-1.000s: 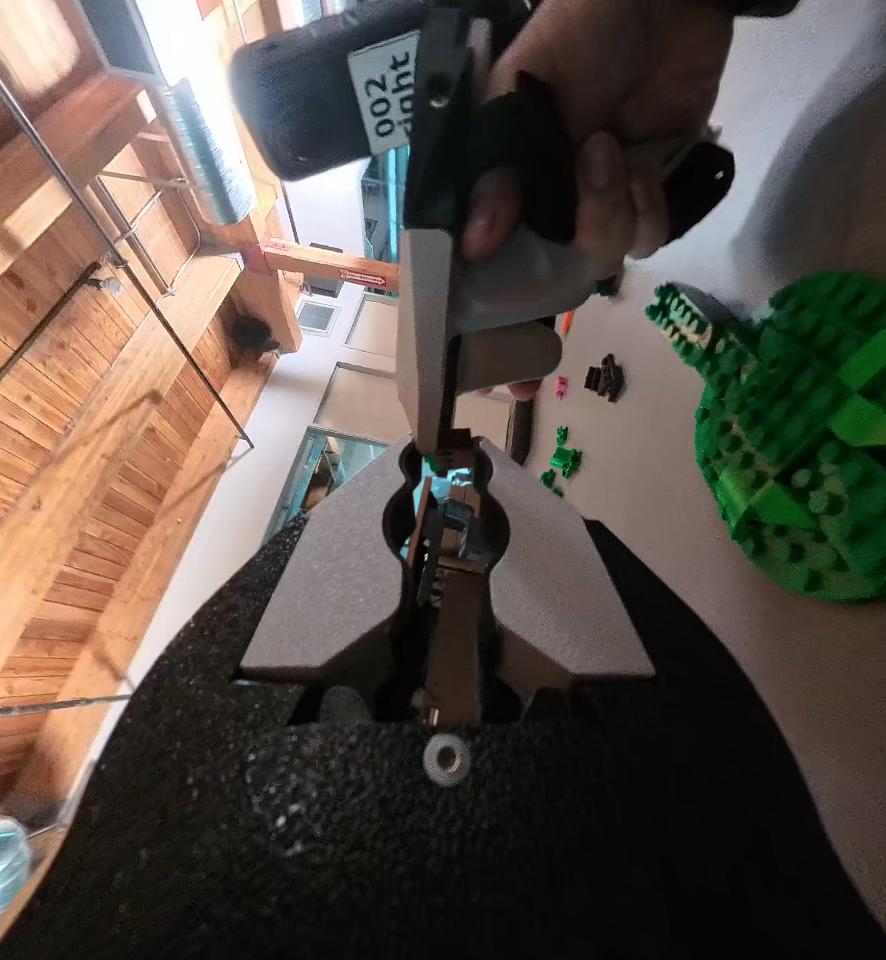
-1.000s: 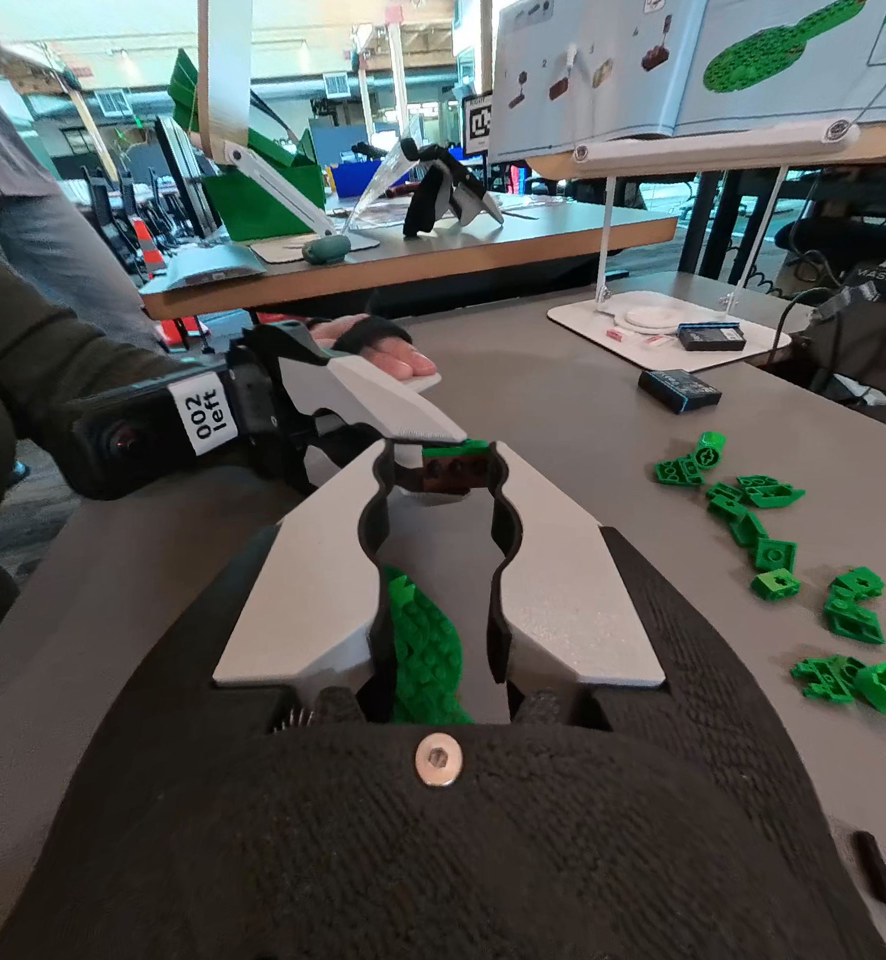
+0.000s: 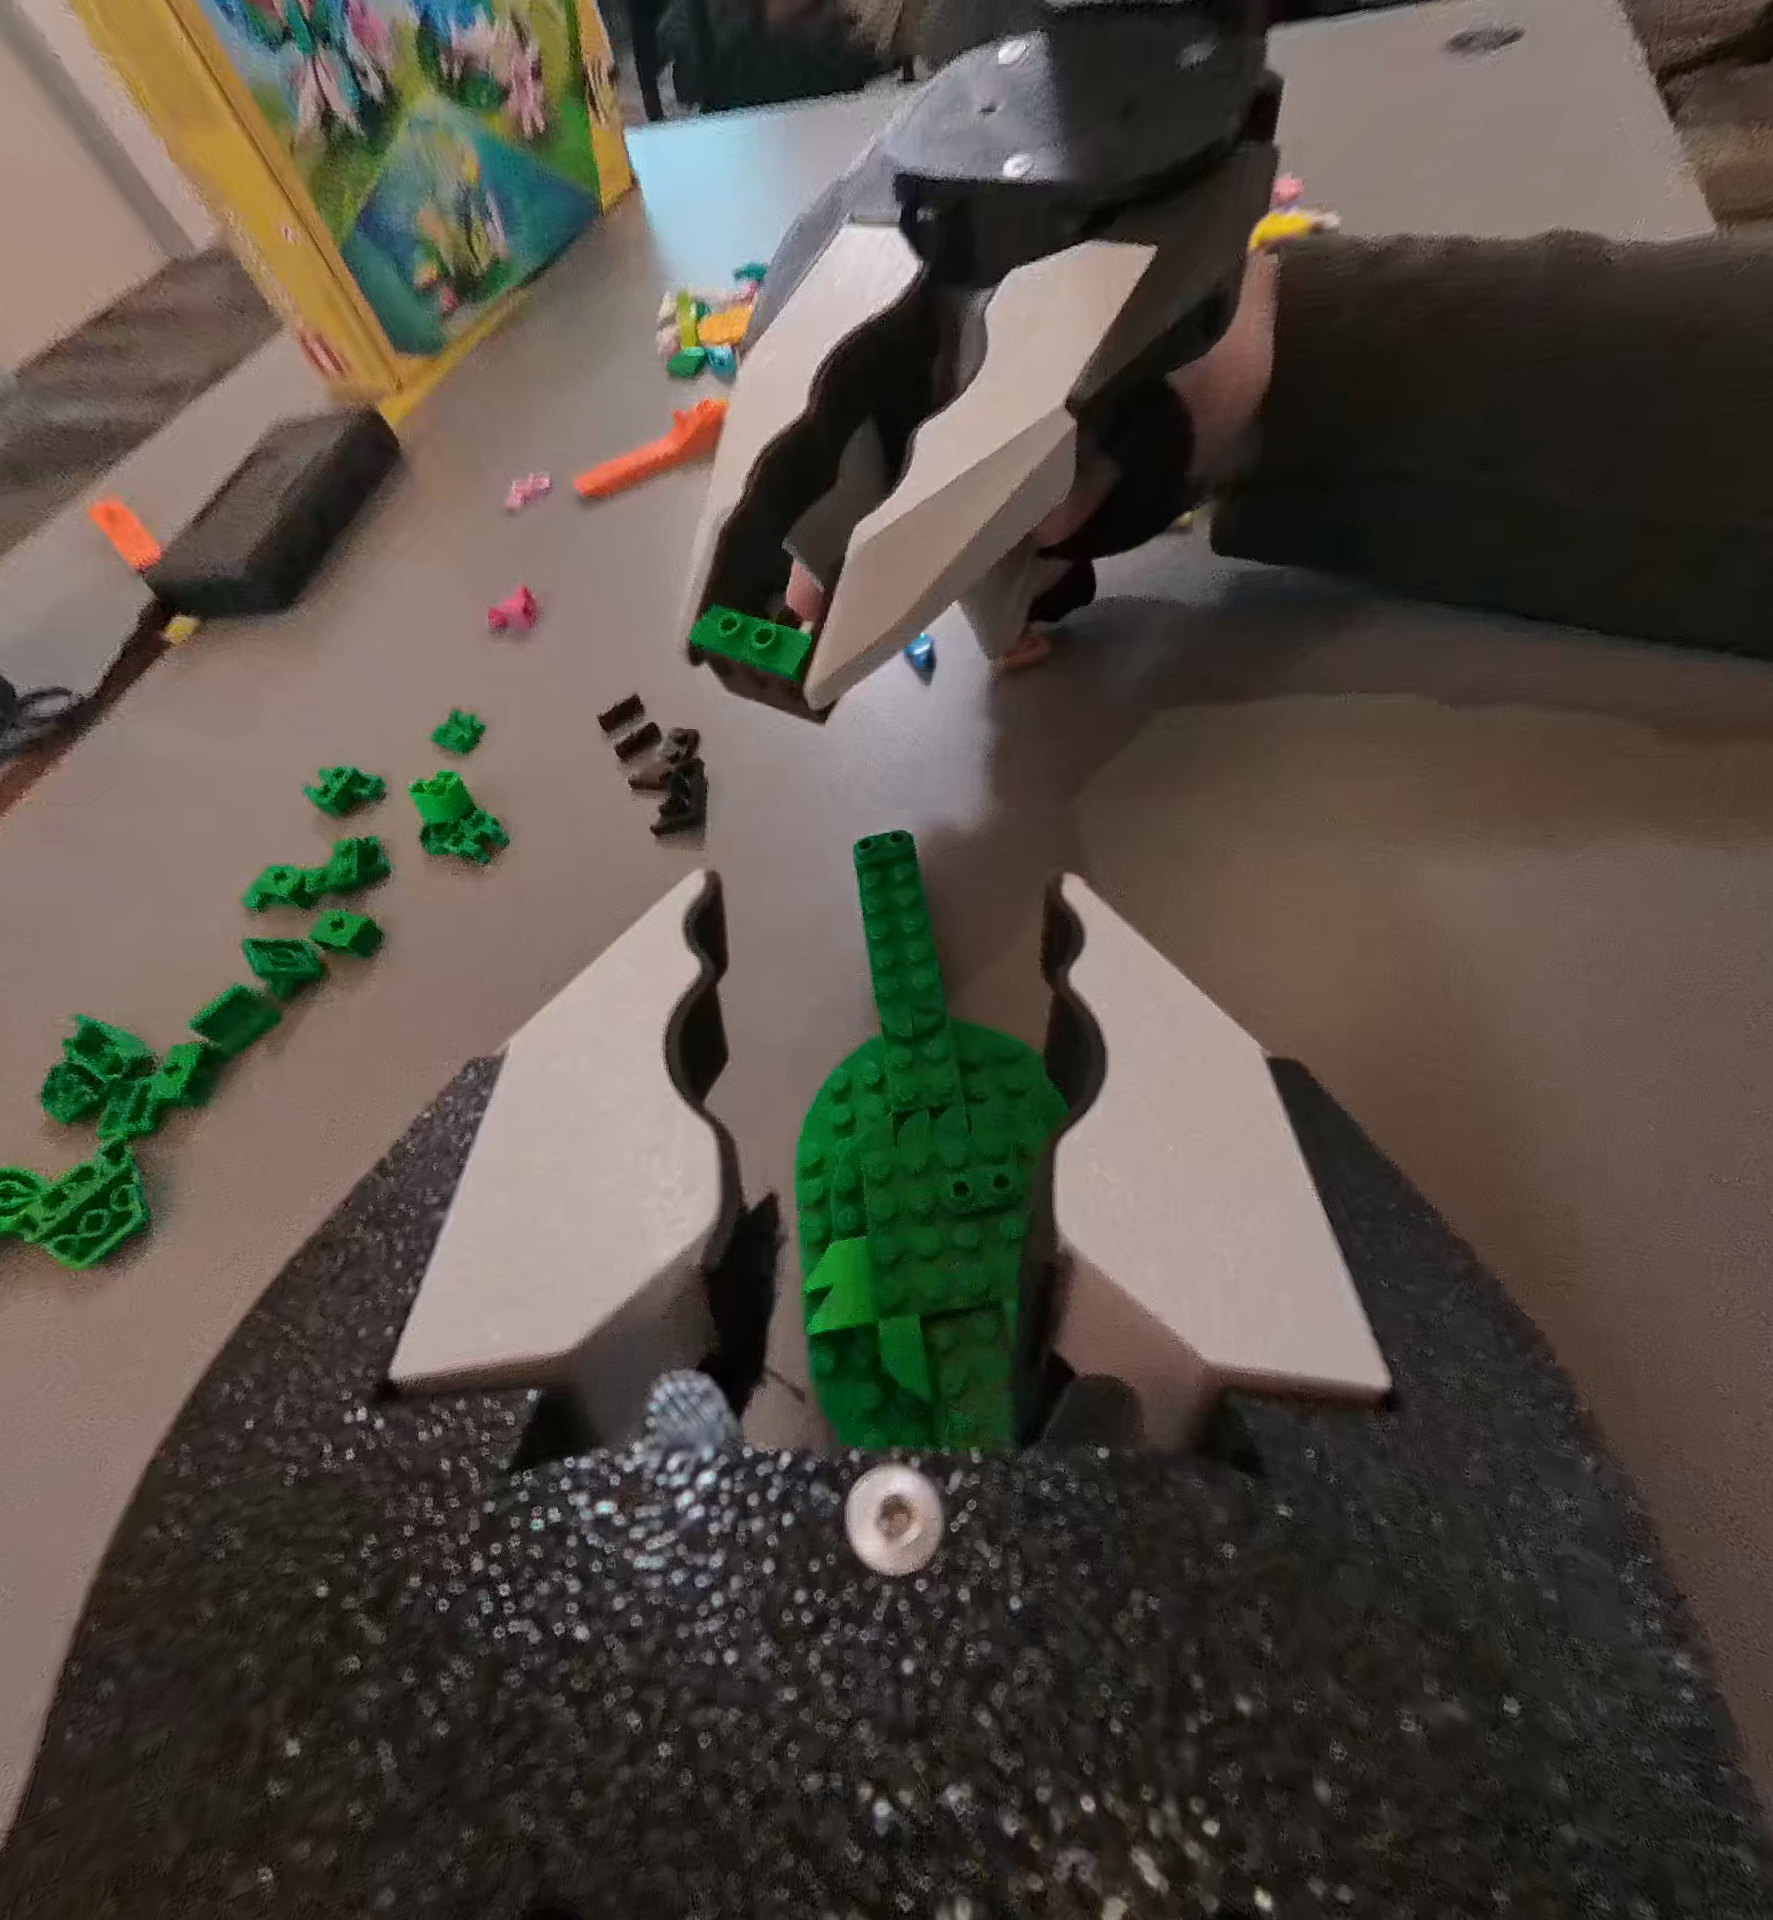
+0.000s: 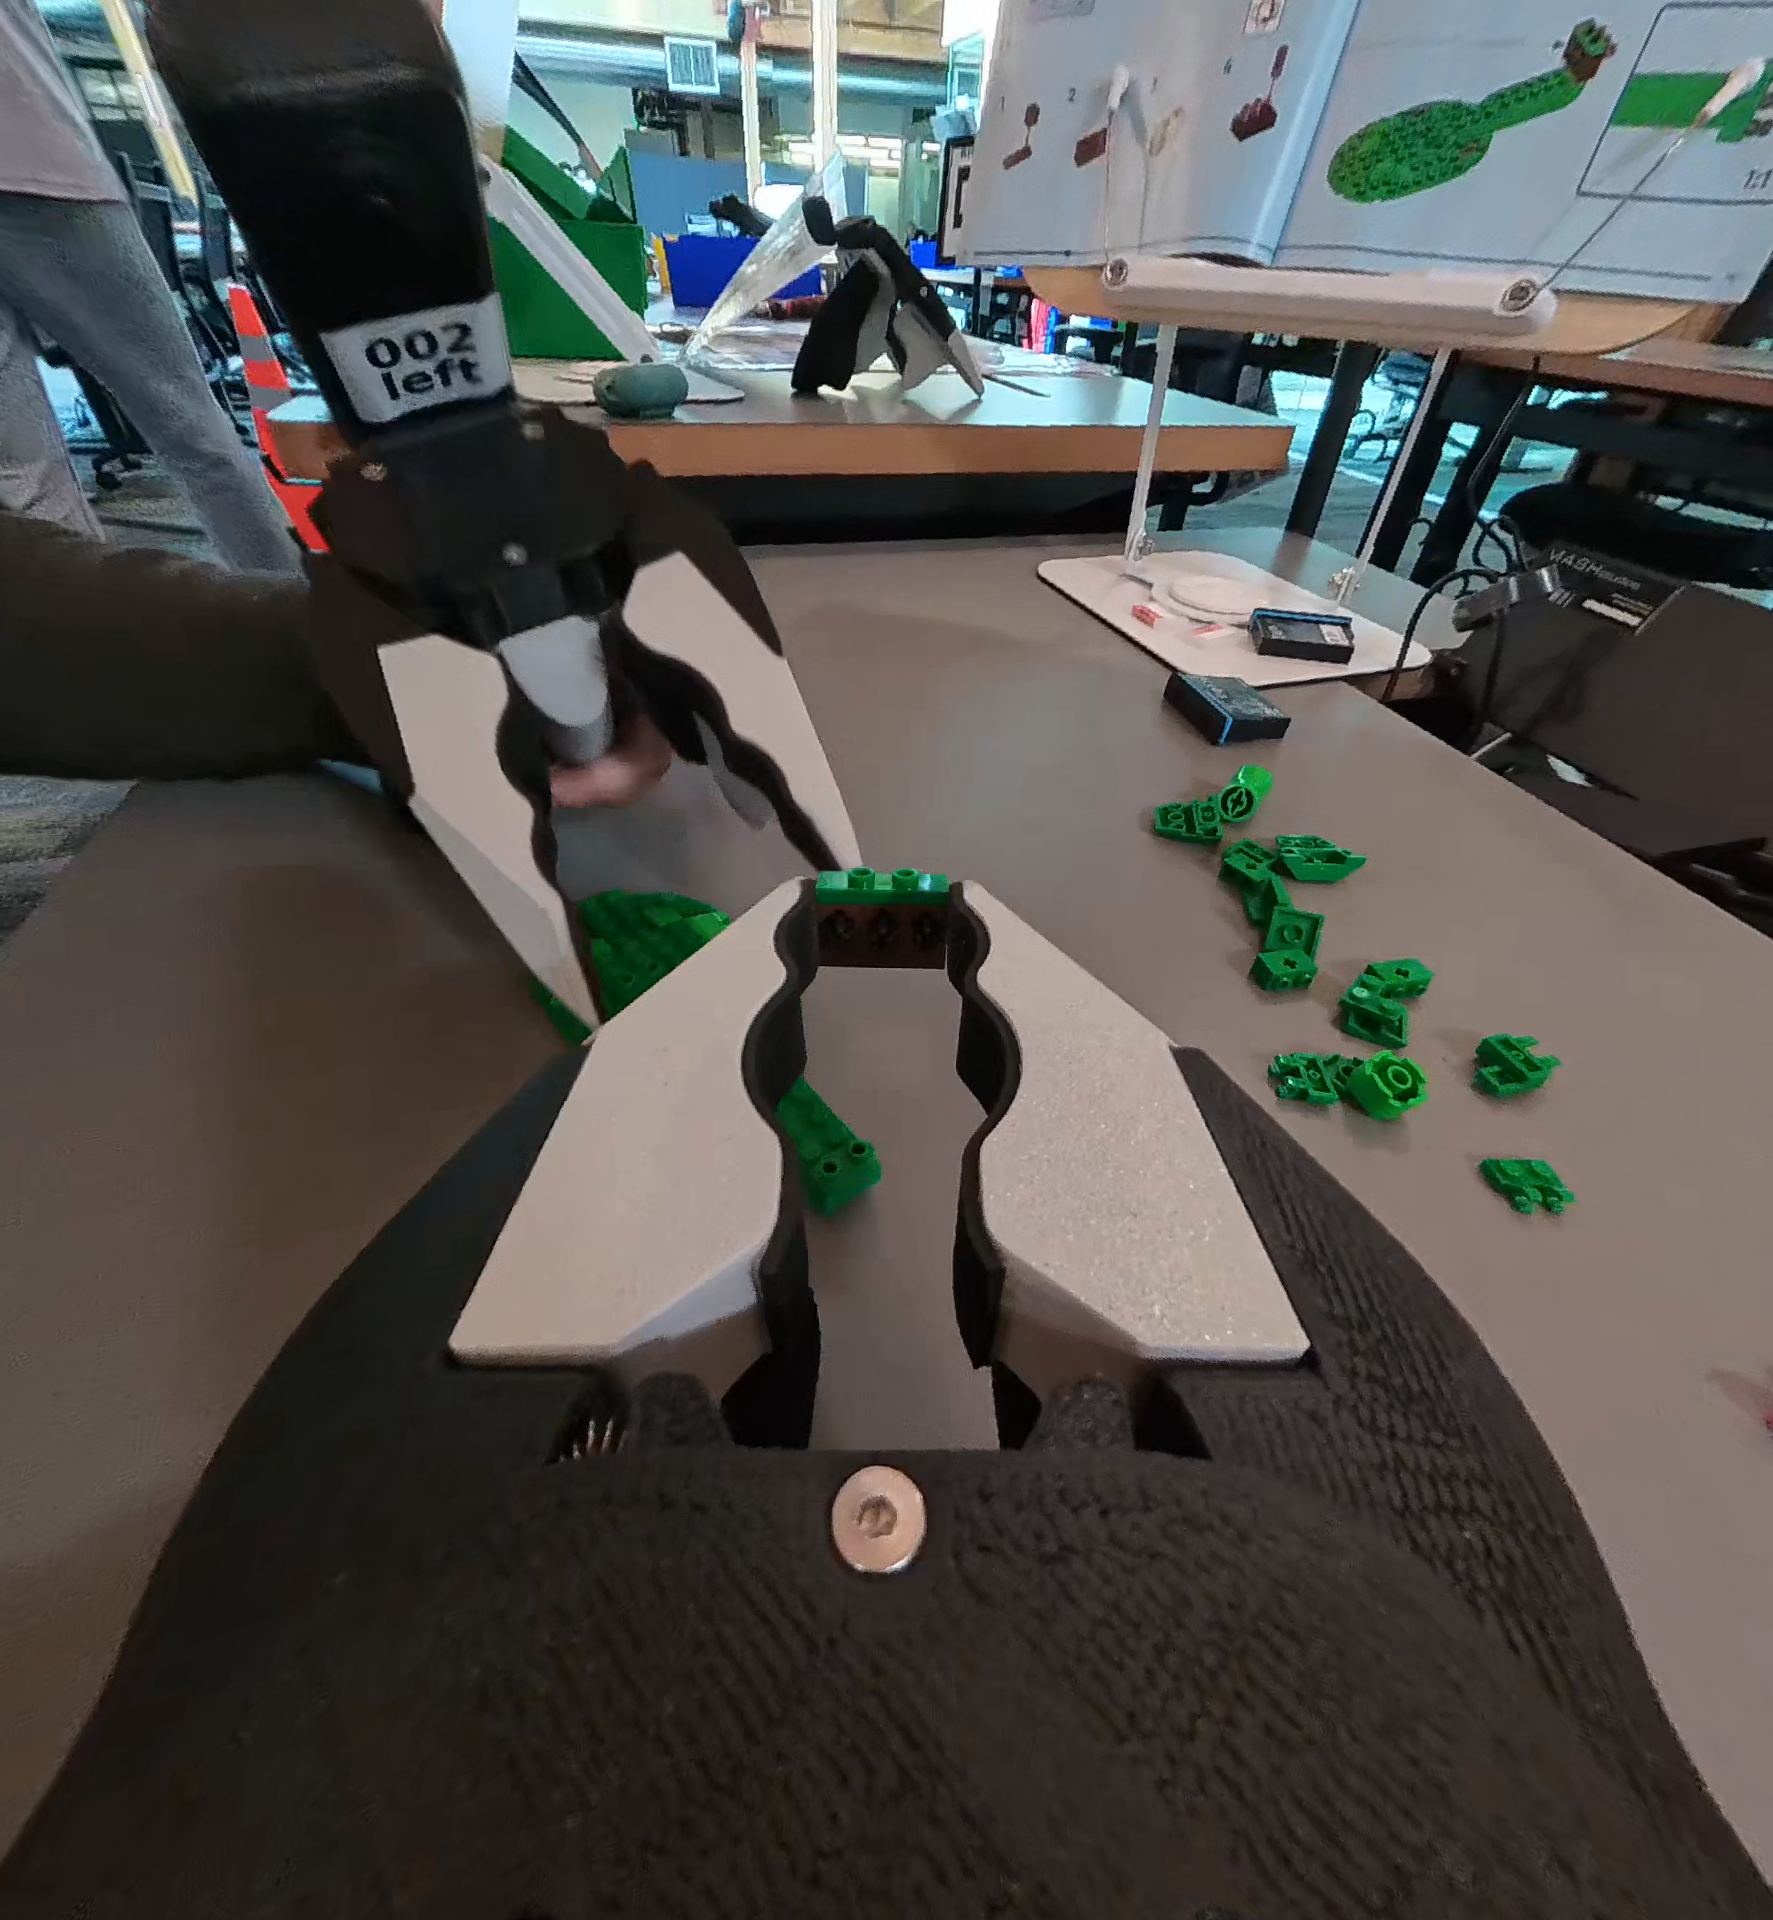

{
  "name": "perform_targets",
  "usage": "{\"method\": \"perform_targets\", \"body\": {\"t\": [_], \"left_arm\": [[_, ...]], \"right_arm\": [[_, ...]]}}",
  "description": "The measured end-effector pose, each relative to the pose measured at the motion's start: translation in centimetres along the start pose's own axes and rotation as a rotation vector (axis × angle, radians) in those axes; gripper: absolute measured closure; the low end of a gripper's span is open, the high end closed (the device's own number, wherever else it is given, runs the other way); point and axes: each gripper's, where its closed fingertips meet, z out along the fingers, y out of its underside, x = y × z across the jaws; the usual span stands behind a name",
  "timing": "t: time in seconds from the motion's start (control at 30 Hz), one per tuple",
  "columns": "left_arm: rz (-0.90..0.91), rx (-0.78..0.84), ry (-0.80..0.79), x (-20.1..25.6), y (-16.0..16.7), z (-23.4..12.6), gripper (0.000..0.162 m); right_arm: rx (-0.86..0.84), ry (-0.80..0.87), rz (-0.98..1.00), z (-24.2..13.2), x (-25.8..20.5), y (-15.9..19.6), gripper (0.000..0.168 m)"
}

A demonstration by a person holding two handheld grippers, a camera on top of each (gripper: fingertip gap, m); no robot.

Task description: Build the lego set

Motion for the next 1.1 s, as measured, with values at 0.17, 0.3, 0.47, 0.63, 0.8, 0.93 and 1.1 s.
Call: {"method": "perform_targets", "body": {"t": [0.17,0.3,0.47,0.63,0.8,0.93,1.1], "left_arm": [[-0.089,-0.099,0.080,1.4,0.7,3.1,0.101],[-0.053,-0.209,0.024,0.6,2.0,4.6,0.107],[-0.055,-0.272,0.029,0.4,2.9,4.9,0.119],[-0.057,-0.277,0.034,0.2,3.4,4.3,0.128],[0.004,-0.283,0.043,0.4,3.8,3.5,0.138],[0.117,-0.304,0.021,0.1,4.3,2.5,0.145],[0.161,-0.316,0.050,-0.1,4.7,1.2,0.146]], "right_arm": [[0.041,0.019,-0.001,-0.4,0.3,-0.6,0.145],[0.074,0.031,-0.001,-0.8,0.6,-1.3,0.145],[0.078,0.026,-0.006,-0.8,0.4,-1.4,0.145],[0.079,0.012,-0.012,-0.6,0.2,-1.3,0.146],[0.062,-0.005,-0.002,-0.2,-0.1,-0.8,0.145],[0.055,-0.049,0.028,0.1,-0.8,-0.6,0.146],[0.035,-0.187,0.129,0.7,-2.8,-0.5,0.145]]}}
